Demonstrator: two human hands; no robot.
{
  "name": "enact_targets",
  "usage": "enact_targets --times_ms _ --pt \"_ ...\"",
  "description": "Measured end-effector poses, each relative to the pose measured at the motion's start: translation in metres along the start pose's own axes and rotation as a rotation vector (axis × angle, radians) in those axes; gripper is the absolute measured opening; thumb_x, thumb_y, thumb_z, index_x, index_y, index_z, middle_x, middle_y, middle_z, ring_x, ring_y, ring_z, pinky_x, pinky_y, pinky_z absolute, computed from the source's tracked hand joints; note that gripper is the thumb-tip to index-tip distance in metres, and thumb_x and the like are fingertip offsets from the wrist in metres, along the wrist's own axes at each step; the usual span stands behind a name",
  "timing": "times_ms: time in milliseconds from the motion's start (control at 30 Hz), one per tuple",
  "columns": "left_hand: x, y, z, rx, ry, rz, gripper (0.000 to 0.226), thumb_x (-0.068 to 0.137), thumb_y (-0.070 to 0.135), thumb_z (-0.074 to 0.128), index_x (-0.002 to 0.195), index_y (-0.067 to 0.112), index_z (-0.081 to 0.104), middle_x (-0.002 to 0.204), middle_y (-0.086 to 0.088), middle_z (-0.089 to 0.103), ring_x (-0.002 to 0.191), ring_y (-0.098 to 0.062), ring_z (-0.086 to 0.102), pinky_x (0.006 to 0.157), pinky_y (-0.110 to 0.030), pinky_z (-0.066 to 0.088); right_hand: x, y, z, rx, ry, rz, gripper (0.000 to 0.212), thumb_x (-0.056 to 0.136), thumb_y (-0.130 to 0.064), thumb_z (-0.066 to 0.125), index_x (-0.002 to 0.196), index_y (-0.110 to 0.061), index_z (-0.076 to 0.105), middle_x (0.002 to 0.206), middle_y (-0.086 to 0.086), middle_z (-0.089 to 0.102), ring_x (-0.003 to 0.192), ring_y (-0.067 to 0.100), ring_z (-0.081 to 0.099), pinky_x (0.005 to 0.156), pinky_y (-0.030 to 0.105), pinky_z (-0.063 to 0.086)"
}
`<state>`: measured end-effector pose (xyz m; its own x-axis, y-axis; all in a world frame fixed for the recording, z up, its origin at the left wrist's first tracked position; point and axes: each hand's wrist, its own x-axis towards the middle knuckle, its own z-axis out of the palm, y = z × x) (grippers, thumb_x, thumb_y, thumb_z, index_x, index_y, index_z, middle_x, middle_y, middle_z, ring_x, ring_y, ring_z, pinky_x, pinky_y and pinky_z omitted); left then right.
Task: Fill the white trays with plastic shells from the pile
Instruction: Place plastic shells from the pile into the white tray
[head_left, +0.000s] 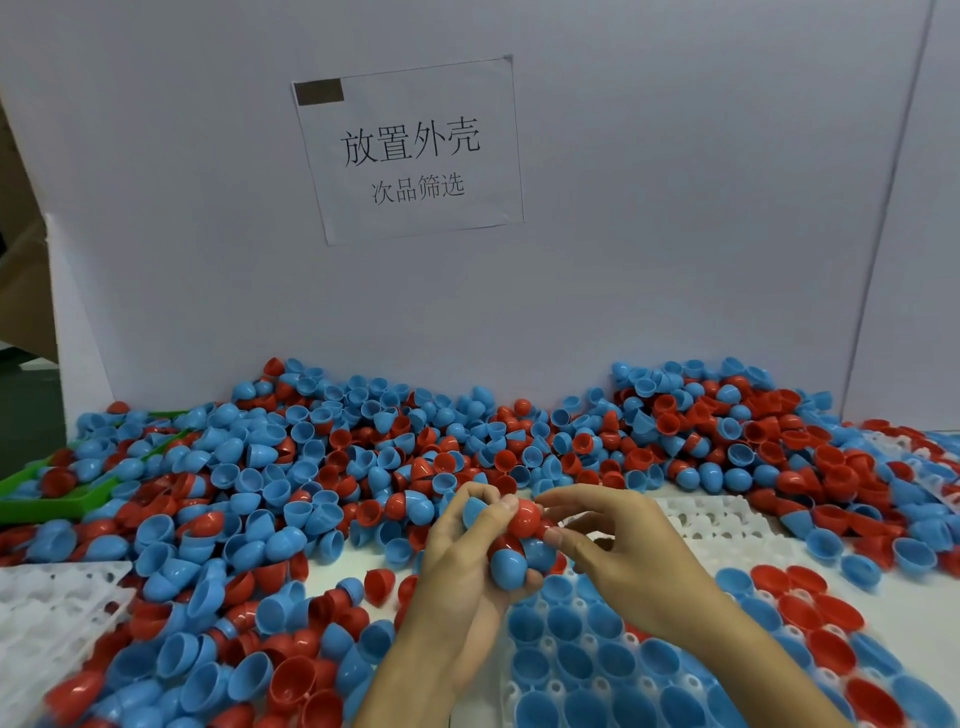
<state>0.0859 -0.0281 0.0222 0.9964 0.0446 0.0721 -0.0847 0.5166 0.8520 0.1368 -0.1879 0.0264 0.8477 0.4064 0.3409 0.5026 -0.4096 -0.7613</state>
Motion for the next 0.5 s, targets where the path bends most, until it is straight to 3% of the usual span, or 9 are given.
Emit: enact_targets --times_ms 200,333,500 --pt "-0.0011 0.0016 0.0003 -0.078 0.020 -0.003 0.020 0.079 0.022 0.071 0.084 0.015 0.053 0.095 -0.015 0.062 0.076 -0.028 0.061 0.052 -0.028 0.049 -0.0013 -0.0031 -0.0010 0.008 0.026 -0.020 0.031 0.088 -0.014 0.074 0.101 -0.042 0.071 0.097 -0.029 0.070 0.091 -0.002 0.067 0.080 0.027 0.058" --pt "-0.0018 0.0000 0.0049 -0.074 0.019 0.011 0.018 0.079 0.023 0.069 0.085 0.017 0.053 0.093 -0.012 0.063 0.077 -0.027 0.062 0.052 -0.028 0.051 -0.0008 -0.0032 -0.0010 -0.009 0.047 -0.003 0.024 0.088 -0.016 0.074 0.108 -0.031 0.075 0.096 -0.022 0.073 0.090 -0.001 0.067 0.081 0.028 0.059" --pt "0.0000 -0.0046 0.0090 0.021 0.100 0.038 0.016 0.095 0.015 0.060 0.082 0.018 0.051 0.089 -0.008 0.066 0.069 -0.018 0.064 0.049 -0.023 0.047 -0.0016 -0.0064 -0.0043 0.022 0.070 -0.004 0.022 0.082 -0.016 0.080 0.101 -0.026 0.077 0.089 -0.019 0.073 0.082 -0.002 0.068 0.073 0.018 0.056"
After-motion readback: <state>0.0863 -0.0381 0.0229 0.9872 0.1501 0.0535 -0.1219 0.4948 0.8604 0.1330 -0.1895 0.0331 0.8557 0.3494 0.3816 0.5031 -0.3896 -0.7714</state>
